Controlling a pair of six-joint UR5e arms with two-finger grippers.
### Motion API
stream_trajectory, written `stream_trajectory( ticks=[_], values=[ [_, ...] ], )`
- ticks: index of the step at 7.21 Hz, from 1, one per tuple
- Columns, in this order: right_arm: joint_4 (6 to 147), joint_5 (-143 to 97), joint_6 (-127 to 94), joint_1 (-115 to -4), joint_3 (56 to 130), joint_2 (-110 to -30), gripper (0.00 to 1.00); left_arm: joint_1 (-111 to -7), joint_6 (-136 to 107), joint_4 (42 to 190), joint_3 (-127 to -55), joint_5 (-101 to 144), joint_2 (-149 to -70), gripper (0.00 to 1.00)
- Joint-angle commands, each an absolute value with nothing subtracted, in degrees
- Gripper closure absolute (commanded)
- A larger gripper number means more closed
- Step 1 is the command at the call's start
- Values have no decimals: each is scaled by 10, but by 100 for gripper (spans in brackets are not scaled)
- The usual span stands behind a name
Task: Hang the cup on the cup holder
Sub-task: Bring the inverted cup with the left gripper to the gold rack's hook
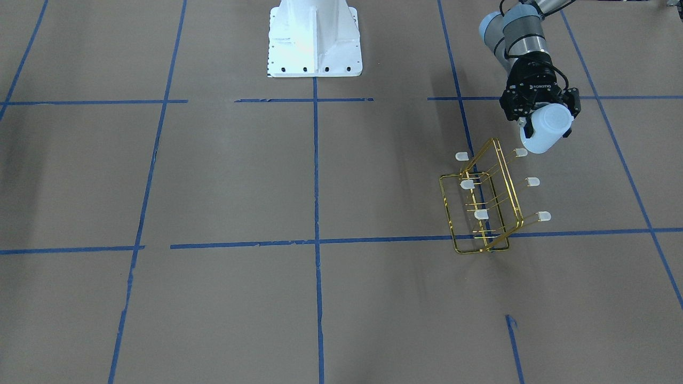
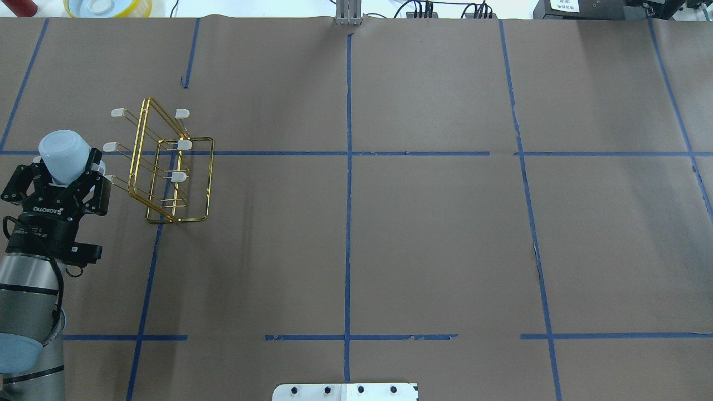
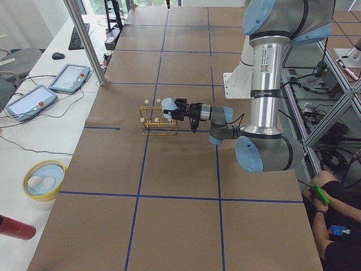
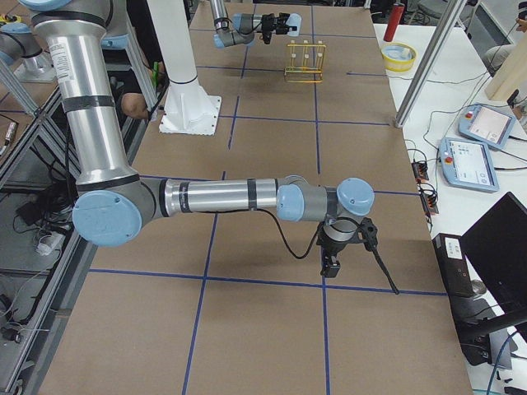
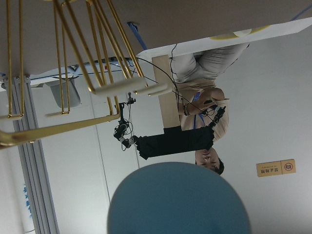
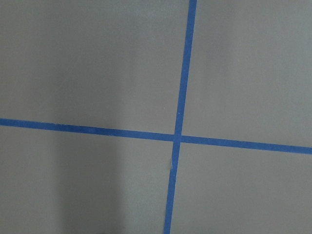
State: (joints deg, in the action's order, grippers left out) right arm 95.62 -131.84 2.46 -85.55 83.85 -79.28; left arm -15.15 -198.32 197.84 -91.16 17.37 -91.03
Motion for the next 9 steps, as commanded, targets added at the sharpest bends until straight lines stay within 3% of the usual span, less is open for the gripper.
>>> stream_trajectory(
  ticks=[1,9],
  values=[
    [956,-1318,25,-855,838,-793,0,-150,-1990,1979,-884,173,-929,98],
    [956,-1318,25,-856,838,-793,0,-147,-2007,1976,-863,174,-937,97]
  ],
)
